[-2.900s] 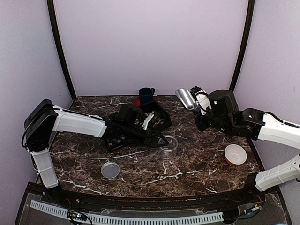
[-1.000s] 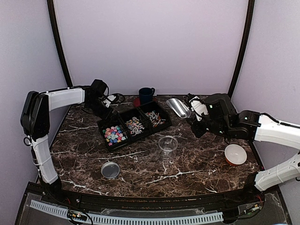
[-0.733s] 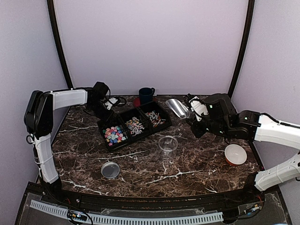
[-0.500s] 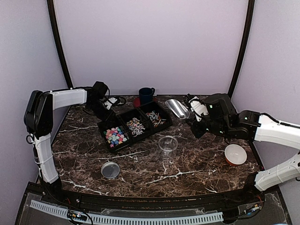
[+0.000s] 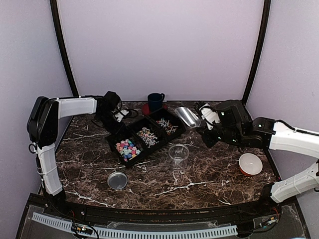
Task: Pack the candies
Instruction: Move the plate to the center of the board.
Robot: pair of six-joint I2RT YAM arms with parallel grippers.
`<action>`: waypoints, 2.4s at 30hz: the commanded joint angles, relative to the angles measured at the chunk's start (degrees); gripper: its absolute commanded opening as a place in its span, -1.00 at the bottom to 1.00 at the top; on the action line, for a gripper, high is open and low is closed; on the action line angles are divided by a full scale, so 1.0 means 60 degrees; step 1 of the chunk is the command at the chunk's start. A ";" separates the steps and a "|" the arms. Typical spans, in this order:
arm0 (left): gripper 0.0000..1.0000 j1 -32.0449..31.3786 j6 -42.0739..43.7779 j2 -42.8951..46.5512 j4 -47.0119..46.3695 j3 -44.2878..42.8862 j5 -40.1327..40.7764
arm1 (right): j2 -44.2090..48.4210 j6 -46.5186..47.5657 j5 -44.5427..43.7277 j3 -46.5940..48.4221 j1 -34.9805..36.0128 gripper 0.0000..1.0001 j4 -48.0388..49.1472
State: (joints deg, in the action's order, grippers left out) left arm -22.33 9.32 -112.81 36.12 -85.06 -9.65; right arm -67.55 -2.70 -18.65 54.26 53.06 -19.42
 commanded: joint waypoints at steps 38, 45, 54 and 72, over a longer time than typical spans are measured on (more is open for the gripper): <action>-0.84 -0.0500 -0.0328 -0.0073 0.0338 0.0340 -0.0404 | -0.0966 0.0328 0.0500 0.1824 0.0601 -1.00 -0.1305; -1.00 -0.0950 -0.0707 0.0125 0.0268 0.0602 -0.0118 | -0.1205 0.0377 0.0503 0.2515 0.0729 -1.00 -0.1936; -1.00 -0.1134 -0.1723 0.1127 -0.0364 0.1480 -0.0090 | -0.1471 0.0372 0.0667 0.2939 0.0830 -1.00 -0.2269; -1.00 -0.0882 -0.1991 0.3393 -0.0970 0.2992 0.0836 | -0.2650 0.0450 0.0867 0.4027 0.1302 -1.00 -0.2681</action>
State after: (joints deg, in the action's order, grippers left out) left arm -28.86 -1.26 -98.52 33.36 -67.29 -4.95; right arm -82.46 -0.30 -14.04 75.75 59.70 -36.53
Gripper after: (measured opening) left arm 0.085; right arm 0.091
